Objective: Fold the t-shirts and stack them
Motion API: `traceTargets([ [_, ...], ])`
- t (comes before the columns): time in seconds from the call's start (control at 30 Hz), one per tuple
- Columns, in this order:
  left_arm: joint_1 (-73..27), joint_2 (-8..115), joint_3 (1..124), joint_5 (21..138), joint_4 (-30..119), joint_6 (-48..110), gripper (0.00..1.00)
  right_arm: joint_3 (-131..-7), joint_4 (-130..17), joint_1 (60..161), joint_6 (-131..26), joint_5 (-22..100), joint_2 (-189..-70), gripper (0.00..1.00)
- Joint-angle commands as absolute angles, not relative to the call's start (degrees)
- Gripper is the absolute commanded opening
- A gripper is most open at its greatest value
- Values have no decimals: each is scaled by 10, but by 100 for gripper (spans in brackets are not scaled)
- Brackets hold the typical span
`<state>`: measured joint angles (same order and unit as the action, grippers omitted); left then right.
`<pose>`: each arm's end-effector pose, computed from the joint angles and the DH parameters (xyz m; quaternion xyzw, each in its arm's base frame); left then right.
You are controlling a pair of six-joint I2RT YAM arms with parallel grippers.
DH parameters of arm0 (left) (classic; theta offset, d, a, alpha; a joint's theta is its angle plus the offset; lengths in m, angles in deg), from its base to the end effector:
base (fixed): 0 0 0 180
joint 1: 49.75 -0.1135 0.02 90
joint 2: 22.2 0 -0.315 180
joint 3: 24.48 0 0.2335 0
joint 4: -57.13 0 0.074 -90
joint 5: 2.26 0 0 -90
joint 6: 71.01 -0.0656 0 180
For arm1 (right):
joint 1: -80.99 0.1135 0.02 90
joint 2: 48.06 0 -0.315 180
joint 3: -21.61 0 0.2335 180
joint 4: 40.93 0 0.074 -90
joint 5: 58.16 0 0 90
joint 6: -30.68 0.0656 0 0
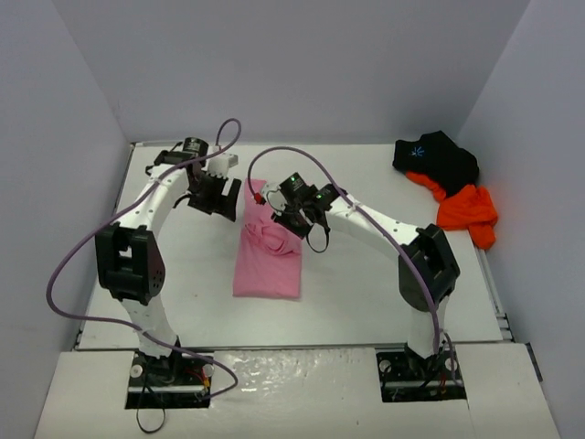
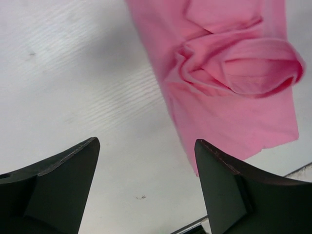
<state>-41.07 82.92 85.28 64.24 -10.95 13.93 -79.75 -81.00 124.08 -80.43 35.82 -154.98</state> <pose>0.3864 -0.0855 0.3165 0.1604 0.9404 -0.2052 0.2185 0.3194 0.3050 0.2926 -0.5029 0.7770 0.1035 0.3643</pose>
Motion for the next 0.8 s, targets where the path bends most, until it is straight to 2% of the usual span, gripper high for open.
traceTargets([
  [0.0, -453, 807, 902, 680, -89, 184, 76, -769, -862, 1240, -812, 396, -1532, 20],
  [0.23, -460, 812, 908, 706, -83, 205, 77, -763, -863, 1249, -808, 449, -1554, 20],
  [0.77, -476, 806, 898, 695, -77, 202, 77, -796, -856, 1296, -801, 474, -1605, 20],
])
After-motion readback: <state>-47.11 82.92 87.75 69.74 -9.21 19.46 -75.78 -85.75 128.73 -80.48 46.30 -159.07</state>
